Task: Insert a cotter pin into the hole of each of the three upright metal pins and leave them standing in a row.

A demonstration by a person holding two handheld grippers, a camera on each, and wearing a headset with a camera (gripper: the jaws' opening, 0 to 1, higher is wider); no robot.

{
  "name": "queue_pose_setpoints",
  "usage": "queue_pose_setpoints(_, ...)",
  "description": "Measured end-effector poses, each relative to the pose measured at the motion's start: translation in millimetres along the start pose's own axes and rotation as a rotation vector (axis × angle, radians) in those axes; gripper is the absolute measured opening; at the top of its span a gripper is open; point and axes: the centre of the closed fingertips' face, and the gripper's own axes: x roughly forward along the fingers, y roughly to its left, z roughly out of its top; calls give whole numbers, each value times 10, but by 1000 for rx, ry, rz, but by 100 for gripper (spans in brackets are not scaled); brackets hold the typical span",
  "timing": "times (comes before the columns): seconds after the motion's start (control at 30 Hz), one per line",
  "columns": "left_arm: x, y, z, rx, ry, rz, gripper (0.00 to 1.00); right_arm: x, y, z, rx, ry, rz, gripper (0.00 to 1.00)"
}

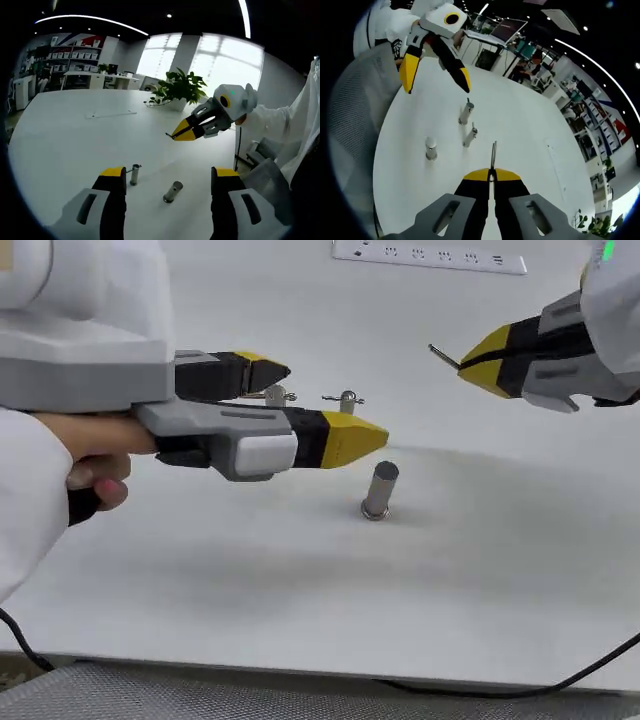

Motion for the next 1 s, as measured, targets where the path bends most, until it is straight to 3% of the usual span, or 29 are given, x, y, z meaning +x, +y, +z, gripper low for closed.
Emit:
queue_pose_setpoints(0.2,187,-138,125,-11,-5,-55,57,-146,114,168,-42,-43,-42,0)
queue_pose_setpoints(0.23,231,-104,158,-19,-9,-64,54,-167,138,203,-53,-51,-47,0)
queue_pose_setpoints(0.43,358,-161,237,-53,-25,-103,40,-217,244,301,-88,-67,-69,0)
queue_pose_setpoints(0.77,453,-291,157,-62,24,-156,22,-252,352,463,-172,-79,-85,0)
queue_pose_setpoints(1.0,456,-337,168,-68,24,-175,4,-279,381,509,-190,-81,-86,0)
